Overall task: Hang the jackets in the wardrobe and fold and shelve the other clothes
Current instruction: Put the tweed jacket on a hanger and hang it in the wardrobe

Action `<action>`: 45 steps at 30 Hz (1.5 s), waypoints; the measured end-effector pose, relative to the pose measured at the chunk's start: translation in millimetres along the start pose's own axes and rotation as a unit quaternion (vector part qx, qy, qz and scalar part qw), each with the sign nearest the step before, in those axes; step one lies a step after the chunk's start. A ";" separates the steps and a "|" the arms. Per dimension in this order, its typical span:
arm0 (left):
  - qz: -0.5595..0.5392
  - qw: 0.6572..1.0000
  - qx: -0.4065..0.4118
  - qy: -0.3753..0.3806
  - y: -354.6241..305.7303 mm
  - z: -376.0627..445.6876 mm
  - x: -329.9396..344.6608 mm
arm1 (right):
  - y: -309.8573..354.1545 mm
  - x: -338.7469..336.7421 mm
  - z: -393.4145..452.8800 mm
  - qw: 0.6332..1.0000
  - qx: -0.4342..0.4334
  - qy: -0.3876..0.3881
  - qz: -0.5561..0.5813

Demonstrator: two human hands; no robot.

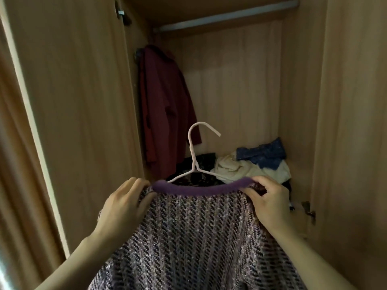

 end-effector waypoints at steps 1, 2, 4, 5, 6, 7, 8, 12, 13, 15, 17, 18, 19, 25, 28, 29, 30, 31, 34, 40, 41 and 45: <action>0.006 1.000 0.005 -0.015 -0.5 1.4 0.9 | -2.6 -0.1 4.5 1.000 0.011 0.004 0.015; 0.014 0.999 0.003 -0.031 -0.7 3.8 1.9 | -5.9 0.4 10.0 0.999 0.022 0.011 0.029; 0.034 0.998 -0.002 -0.056 -2.2 10.1 4.3 | -12.2 1.9 23.1 0.998 0.034 0.033 0.043; 0.038 0.997 0.001 -0.064 -3.5 13.4 6.1 | -15.4 2.4 28.9 0.997 0.037 0.045 0.044; 0.036 0.997 0.007 -0.069 -4.6 17.0 8.5 | -17.5 2.0 33.4 0.997 0.035 0.058 0.045; 0.029 0.997 0.012 -0.071 -4.9 20.8 11.6 | -19.0 1.2 37.0 0.996 0.033 0.068 0.050; 0.019 0.997 0.015 -0.074 -4.5 24.6 14.8 | -19.6 0.0 39.6 0.995 0.031 0.076 0.056; -0.012 0.994 0.012 -0.108 0.2 37.2 24.5 | -19.1 -4.5 46.0 0.994 0.021 0.101 0.040; -0.015 0.993 0.013 -0.114 1.9 40.1 26.9 | -20.8 -6.0 47.0 0.993 0.024 0.111 0.035; -0.019 0.992 0.010 -0.122 7.9 46.3 32.0 | -29.0 -11.6 46.5 0.990 0.045 0.136 0.003; -0.021 0.992 -0.006 -0.122 15.9 51.7 37.8 | -48.7 -19.5 37.6 0.983 0.093 0.156 -0.033; -0.024 0.992 -0.016 -0.122 19.9 53.5 40.5 | -60.8 -22.7 30.1 0.978 0.125 0.163 -0.043; -0.028 0.992 -0.024 -0.121 23.6 54.4 43.3 | -71.5 -25.2 22.2 0.973 0.157 0.164 -0.045; -0.037 0.992 -0.037 -0.111 34.2 52.1 55.0 | -90.5 -28.7 13.8 0.971 0.177 0.132 -0.094; -0.046 0.992 -0.020 -0.115 37.1 50.0 54.0 | -91.7 -28.2 19.8 0.975 0.165 0.117 -0.094; -0.051 0.992 -0.007 -0.116 38.4 49.7 52.4 | -91.3 -28.5 22.6 0.976 0.162 0.109 -0.092; -0.057 0.991 0.007 -0.117 39.7 49.5 50.5 | -91.7 -29.0 26.3 0.978 0.159 0.104 -0.091; -0.061 0.991 0.021 -0.118 41.1 49.2 49.0 | -91.2 -29.6 31.3 0.979 0.155 0.099 -0.091; -0.071 0.990 0.052 -0.110 43.8 47.1 47.9 | -91.2 -29.5 48.2 0.980 0.159 0.087 -0.076; -0.109 0.989 0.068 -0.079 43.3 44.0 49.9 | -96.0 -19.2 75.3 0.976 0.177 0.119 -0.041; -0.118 0.988 0.065 -0.074 41.9 43.4 50.5 | -97.6 -12.3 76.5 0.969 0.192 0.151 -0.027; -0.133 0.988 0.030 -0.072 39.4 42.1 50.9 | -102.4 14.3 63.2 0.931 0.264 0.251 0.001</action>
Point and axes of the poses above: each hand's wrist, its own z-axis towards the middle knuckle, its own x-axis out of the palm, y = z × x, the point moved 7 cm from there along z, towards the middle knuckle, and after that the axes turned 8 degrees about -x, right-handed, at the moved point
